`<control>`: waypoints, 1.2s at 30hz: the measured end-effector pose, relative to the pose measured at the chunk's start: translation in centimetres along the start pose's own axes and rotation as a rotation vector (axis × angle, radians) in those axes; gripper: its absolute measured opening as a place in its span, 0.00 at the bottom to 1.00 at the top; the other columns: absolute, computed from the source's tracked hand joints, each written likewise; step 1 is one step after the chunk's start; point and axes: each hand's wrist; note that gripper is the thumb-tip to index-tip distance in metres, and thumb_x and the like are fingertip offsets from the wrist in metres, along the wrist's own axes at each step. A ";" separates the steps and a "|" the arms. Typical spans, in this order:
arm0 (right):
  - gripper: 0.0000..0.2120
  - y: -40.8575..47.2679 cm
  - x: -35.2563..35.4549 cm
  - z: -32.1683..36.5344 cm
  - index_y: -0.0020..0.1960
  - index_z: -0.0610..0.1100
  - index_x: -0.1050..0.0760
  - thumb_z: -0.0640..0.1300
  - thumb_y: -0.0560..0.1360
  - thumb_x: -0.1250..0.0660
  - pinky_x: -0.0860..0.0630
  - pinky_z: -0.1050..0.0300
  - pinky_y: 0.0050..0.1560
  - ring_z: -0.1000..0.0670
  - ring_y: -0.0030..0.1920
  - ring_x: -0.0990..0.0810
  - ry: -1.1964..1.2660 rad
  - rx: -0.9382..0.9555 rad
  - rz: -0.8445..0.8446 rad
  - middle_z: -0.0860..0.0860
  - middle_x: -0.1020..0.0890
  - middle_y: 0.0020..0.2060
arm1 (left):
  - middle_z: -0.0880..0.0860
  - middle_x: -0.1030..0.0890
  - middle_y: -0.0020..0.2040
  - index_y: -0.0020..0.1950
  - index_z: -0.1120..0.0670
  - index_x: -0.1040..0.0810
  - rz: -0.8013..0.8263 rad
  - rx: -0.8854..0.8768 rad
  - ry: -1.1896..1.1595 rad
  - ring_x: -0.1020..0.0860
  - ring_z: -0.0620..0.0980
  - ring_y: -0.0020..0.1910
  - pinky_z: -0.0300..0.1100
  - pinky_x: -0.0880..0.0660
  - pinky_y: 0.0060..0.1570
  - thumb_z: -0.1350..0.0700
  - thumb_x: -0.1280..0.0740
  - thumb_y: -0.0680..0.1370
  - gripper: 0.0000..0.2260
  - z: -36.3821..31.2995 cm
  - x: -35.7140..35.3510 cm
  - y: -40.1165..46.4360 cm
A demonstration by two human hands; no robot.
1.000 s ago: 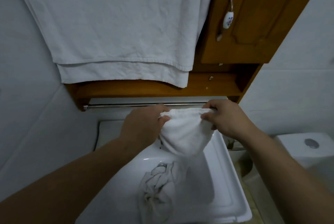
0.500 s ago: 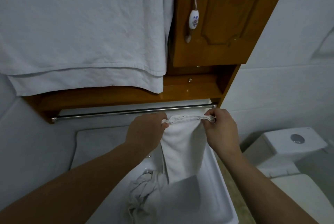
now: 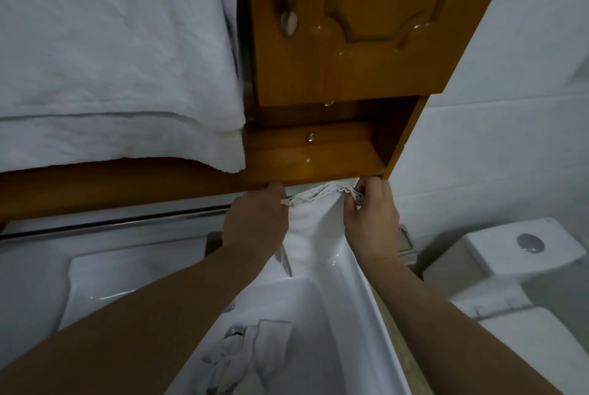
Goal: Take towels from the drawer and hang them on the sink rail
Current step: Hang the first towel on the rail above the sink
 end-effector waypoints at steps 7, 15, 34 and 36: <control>0.07 0.7 -4.7 -3.5 0.50 0.43 0.26 0.42 0.76 0.29 0.19 0.52 0.48 0.50 0.45 0.24 0.017 0.142 -0.158 0.45 0.24 0.50 | 0.53 0.20 0.30 0.41 0.56 0.19 -0.224 -0.389 0.134 0.22 0.50 0.26 0.40 0.24 0.26 0.60 0.19 0.64 0.11 1.9 -4.7 1.3; 0.15 0.8 -9.1 -5.8 0.60 0.41 0.20 0.47 0.77 0.34 0.37 0.33 0.70 0.38 0.69 0.30 -0.224 0.555 -0.190 0.39 0.24 0.63 | 0.58 0.18 0.35 0.44 0.57 0.19 -0.296 -0.332 0.234 0.19 0.58 0.33 0.50 0.19 0.37 0.52 0.25 0.73 0.08 2.8 -8.3 3.0; 0.20 4.9 -7.5 -1.6 0.32 0.49 0.32 0.52 0.81 0.47 0.27 0.49 0.49 0.45 0.33 0.26 -0.509 0.376 0.150 0.51 0.26 0.29 | 0.49 0.38 0.23 0.34 0.54 0.29 -0.209 -0.357 0.456 0.43 0.46 0.20 0.34 0.47 0.27 0.37 0.47 0.79 0.24 11.2 -5.4 1.9; 0.17 4.4 -7.8 -1.1 0.32 0.49 0.31 0.47 0.80 0.38 0.24 0.48 0.45 0.45 0.30 0.26 -0.467 0.420 0.021 0.50 0.26 0.28 | 0.48 0.39 0.22 0.33 0.53 0.32 -0.196 -0.337 0.445 0.45 0.45 0.20 0.34 0.50 0.27 0.36 0.46 0.79 0.23 10.9 -5.1 1.9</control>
Point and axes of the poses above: each hand's wrist, its own y-axis towards the middle knuckle, its own x-axis out of the back of the hand, z = x × y
